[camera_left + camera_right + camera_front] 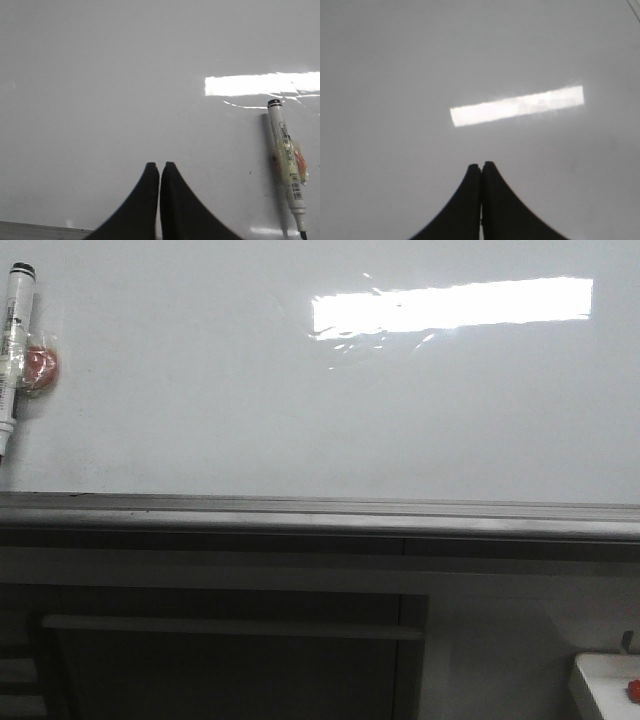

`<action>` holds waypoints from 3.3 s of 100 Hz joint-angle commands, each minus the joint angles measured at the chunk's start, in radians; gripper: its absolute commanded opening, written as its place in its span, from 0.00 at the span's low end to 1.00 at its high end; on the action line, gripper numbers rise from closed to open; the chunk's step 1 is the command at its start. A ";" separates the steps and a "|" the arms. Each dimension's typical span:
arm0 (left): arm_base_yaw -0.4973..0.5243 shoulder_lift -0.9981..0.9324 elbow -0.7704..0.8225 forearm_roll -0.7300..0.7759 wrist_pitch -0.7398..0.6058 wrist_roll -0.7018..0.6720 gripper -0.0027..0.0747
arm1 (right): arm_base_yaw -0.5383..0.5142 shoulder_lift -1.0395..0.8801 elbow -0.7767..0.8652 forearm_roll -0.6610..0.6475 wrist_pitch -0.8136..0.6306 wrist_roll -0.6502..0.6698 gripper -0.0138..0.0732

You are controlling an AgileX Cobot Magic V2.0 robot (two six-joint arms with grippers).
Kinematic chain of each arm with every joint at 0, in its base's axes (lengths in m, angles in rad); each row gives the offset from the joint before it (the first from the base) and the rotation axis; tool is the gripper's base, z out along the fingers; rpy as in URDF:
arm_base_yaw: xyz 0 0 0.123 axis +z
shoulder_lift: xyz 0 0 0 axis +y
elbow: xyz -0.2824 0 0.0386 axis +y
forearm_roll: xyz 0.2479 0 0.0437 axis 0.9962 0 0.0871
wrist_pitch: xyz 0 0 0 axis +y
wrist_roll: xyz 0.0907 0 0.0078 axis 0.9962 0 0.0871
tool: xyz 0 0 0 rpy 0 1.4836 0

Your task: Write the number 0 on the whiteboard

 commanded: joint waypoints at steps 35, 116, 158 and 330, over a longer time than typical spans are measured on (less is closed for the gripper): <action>-0.001 0.299 -0.337 -0.075 0.107 -0.011 0.01 | -0.007 0.159 -0.373 0.015 0.566 0.003 0.09; -0.471 0.887 -0.457 -0.219 -0.102 0.173 0.48 | 0.168 0.367 -0.371 0.225 0.512 -0.081 0.09; -0.471 0.985 -0.457 -0.238 -0.194 0.173 0.52 | 0.180 0.367 -0.371 0.225 0.518 -0.081 0.09; -0.516 1.164 -0.457 -0.312 -0.158 0.173 0.01 | 0.328 0.371 -0.428 0.255 0.567 -0.201 0.09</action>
